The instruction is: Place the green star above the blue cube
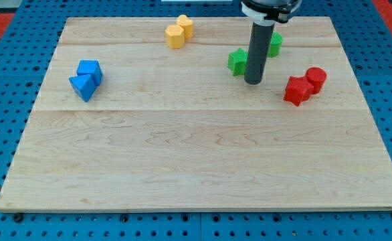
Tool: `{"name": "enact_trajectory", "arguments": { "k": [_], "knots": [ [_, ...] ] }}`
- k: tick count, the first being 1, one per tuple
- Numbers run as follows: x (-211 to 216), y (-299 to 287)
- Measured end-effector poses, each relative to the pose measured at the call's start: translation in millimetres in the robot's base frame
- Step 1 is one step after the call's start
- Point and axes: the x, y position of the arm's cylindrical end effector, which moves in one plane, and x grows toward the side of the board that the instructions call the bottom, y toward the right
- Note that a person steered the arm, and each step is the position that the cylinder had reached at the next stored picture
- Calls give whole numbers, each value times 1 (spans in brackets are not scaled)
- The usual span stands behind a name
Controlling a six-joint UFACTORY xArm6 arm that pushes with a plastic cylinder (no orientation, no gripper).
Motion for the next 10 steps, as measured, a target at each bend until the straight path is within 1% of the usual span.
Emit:
{"name": "enact_trajectory", "arguments": {
  "k": [2, 4, 5, 9, 10],
  "knots": [
    [-15, 24],
    [-45, 24],
    [-45, 22],
    [-45, -157],
    [-18, -169]
  ]
}}
